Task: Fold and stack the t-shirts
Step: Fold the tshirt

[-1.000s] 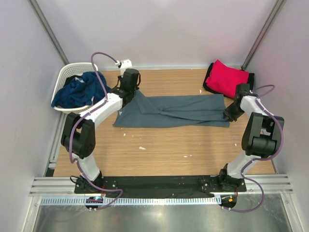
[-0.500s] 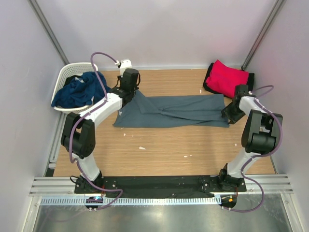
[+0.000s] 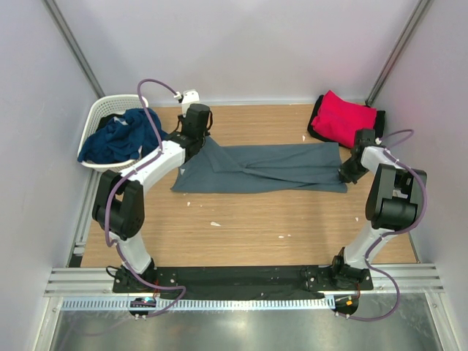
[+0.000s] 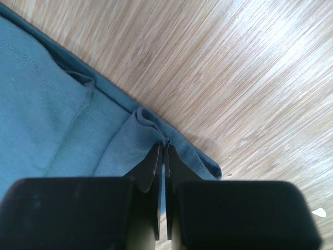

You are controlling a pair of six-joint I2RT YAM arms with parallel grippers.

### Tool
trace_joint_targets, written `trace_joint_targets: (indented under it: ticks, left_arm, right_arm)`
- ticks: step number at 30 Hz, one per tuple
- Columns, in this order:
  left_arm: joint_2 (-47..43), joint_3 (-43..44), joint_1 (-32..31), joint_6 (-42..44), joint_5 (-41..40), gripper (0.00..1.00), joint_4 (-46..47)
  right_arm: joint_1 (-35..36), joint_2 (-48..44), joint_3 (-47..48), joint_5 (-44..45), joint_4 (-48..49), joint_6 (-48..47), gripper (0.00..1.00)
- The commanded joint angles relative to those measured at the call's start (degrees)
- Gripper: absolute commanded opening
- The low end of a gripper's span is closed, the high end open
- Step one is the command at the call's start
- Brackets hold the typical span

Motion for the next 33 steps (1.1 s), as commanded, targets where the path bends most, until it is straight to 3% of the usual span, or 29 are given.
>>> trace_joint_targets:
  ticks: [1, 9, 14, 21, 33]
  left_arm:
    - [-1.32, 1.13, 0.44, 0.19, -1.78, 0.0, 0.53]
    - [-3.42, 5.35, 0.44, 1.76, -1.96, 0.0, -4.83]
    - [-9.57, 4.3, 0.44, 2.47, -1.35, 0.0, -5.8]
    - [-22.3, -2.63, -0.78, 2.03, -0.82, 0.0, -8.35]
    - [-46.82, -18.02, -9.39, -6.14, 0.06, 0.0, -23.02]
  right_arm:
    - [0.14, -1.88, 0.46, 1.2, 1.43, -0.4, 0.05]
    - [0.14, -6.37, 6.17, -1.09, -2.7, -1.71, 0.01]
    - [0.14, -11.8, 7.32, -2.58, -5.43, -2.07, 0.01]
    - [0.14, -19.1, 4.77, -3.02, -9.47, -2.86, 0.01]
    - [0.14, -32.03, -8.76, -2.93, -13.6, -3.3, 0.01]
